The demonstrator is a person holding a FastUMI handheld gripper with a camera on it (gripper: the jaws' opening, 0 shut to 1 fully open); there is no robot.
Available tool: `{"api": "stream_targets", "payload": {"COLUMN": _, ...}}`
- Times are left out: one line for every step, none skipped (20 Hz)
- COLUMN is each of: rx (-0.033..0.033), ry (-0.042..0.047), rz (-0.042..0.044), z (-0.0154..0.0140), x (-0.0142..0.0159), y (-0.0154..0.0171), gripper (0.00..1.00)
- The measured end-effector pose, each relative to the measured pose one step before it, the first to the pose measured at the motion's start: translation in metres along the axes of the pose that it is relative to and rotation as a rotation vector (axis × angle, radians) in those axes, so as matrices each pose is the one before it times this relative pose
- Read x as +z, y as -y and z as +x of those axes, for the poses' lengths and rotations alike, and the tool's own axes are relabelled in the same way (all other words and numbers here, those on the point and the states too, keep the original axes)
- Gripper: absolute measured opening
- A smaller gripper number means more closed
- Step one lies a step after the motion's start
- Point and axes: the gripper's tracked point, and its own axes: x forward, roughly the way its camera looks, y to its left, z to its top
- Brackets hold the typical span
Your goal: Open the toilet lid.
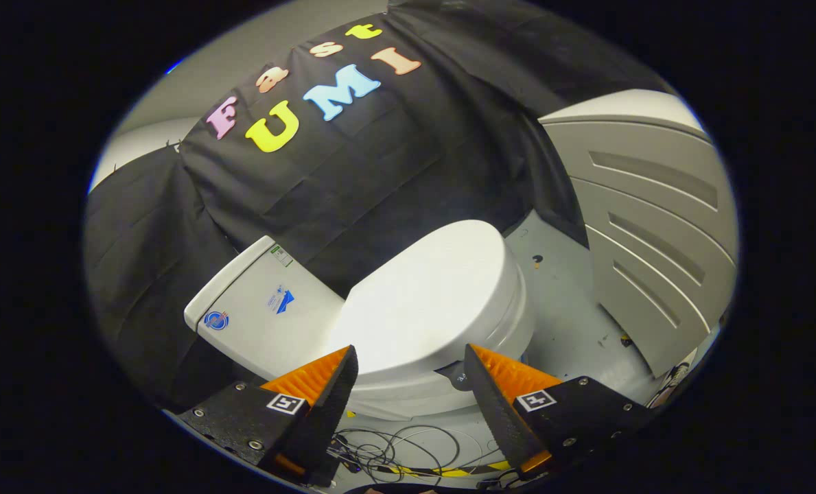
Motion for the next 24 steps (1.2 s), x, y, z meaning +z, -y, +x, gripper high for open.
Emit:
{"api": "stream_targets", "payload": {"rx": -0.00466, "ry": -0.0023, "rz": 0.03085, "z": 0.00456, "x": -0.00361, "y": 0.00743, "gripper": 0.96}}
{"api": "stream_targets", "payload": {"rx": -0.00529, "ry": -0.00211, "rz": 0.03219, "z": 0.00437, "x": -0.00243, "y": 0.00608, "gripper": 0.96}}
{"api": "stream_targets", "payload": {"rx": -0.00308, "ry": -0.00405, "rz": 0.04335, "z": 0.00455, "x": -0.00436, "y": 0.00664, "gripper": 0.95}}
{"api": "stream_targets", "payload": {"rx": -0.00306, "ry": -0.00857, "rz": 0.04164, "z": 0.00272, "x": -0.00333, "y": 0.00434, "gripper": 0.95}}
{"api": "stream_targets", "payload": {"rx": 0.00131, "ry": -0.00251, "rz": 0.03948, "z": 0.0058, "x": -0.00548, "y": 0.00376, "gripper": 0.94}}
{"api": "stream_targets", "payload": {"rx": -0.00464, "ry": 0.00293, "rz": 0.02359, "z": 0.00218, "x": -0.00249, "y": 0.004, "gripper": 0.93}}
{"api": "stream_targets", "payload": {"rx": -0.00792, "ry": -0.00117, "rz": 0.02172, "z": 0.00383, "x": -0.00268, "y": 0.00508, "gripper": 0.9}}
{"api": "stream_targets", "payload": {"rx": -0.01271, "ry": -0.00498, "rz": 0.02568, "z": 0.00439, "x": -0.00373, "y": 0.00682, "gripper": 0.88}}
{"api": "stream_targets", "payload": {"rx": -0.00892, "ry": 0.00136, "rz": 0.0245, "z": 0.00341, "x": -0.00047, "y": 0.00483, "gripper": 0.86}}
{"api": "stream_targets", "payload": {"rx": 0.00127, "ry": 0.00616, "rz": 0.03714, "z": 0.00314, "x": 0.00074, "y": 0.00353, "gripper": 0.85}}
{"api": "stream_targets", "payload": {"rx": 0.00625, "ry": 0.00824, "rz": 0.03718, "z": 0.00352, "x": 0.00104, "y": 0.00129, "gripper": 0.84}}
{"api": "stream_targets", "payload": {"rx": 0.01662, "ry": 0.00466, "rz": 0.04326, "z": 0.00473, "x": -0.00192, "y": 0.00092, "gripper": 0.83}}
{"api": "stream_targets", "payload": {"rx": 0.0303, "ry": -0.00107, "rz": 0.03729, "z": 0.00336, "x": -0.00247, "y": -0.00013, "gripper": 0.8}}
{"api": "stream_targets", "payload": {"rx": 0.01375, "ry": -0.01311, "rz": 0.03538, "z": 0.00526, "x": -0.00737, "y": 0.00424, "gripper": 0.78}}
{"api": "stream_targets", "payload": {"rx": 0.00624, "ry": -0.01765, "rz": 0.02651, "z": 0.00401, "x": -0.0058, "y": 0.00448, "gripper": 0.72}}
{"api": "stream_targets", "payload": {"rx": 0.00027, "ry": -0.01109, "rz": 0.02085, "z": 0.0031, "x": -0.00276, "y": 0.0064, "gripper": 0.7}}
{"api": "stream_targets", "payload": {"rx": 0.00633, "ry": -0.0018, "rz": 0.0244, "z": 0.00249, "x": 0.00046, "y": 0.00368, "gripper": 0.68}}
{"api": "stream_targets", "payload": {"rx": 0.01324, "ry": 0.00753, "rz": 0.01429, "z": 0.00061, "x": 0.00259, "y": 0.00084, "gripper": 0.67}}
{"api": "stream_targets", "payload": {"rx": 0.00814, "ry": 0.01396, "rz": 0.01339, "z": 0.00179, "x": 0.00359, "y": 0.00132, "gripper": 0.65}}
{"api": "stream_targets", "payload": {"rx": 0.02534, "ry": 0.01532, "rz": 0.00648, "z": 0.00286, "x": 0.00289, "y": -0.00212, "gripper": 0.63}}
{"api": "stream_targets", "payload": {"rx": 0.02058, "ry": -0.00091, "rz": 0.00654, "z": 0.00106, "x": -0.00037, "y": -0.00298, "gripper": 0.55}}
{"api": "stream_targets", "payload": {"rx": 0.01811, "ry": 0.00168, "rz": 0.00396, "z": 0.00037, "x": -0.00059, "y": -0.00287, "gripper": 0.5}}
{"api": "stream_targets", "payload": {"rx": 0.00729, "ry": -0.00383, "rz": 0.00483, "z": 0.00251, "x": -0.00179, "y": -0.00008, "gripper": 0.44}}
{"api": "stream_targets", "payload": {"rx": -0.00229, "ry": -0.0066, "rz": 0.00444, "z": 0.00238, "x": -0.00212, "y": 0.00225, "gripper": 0.42}}
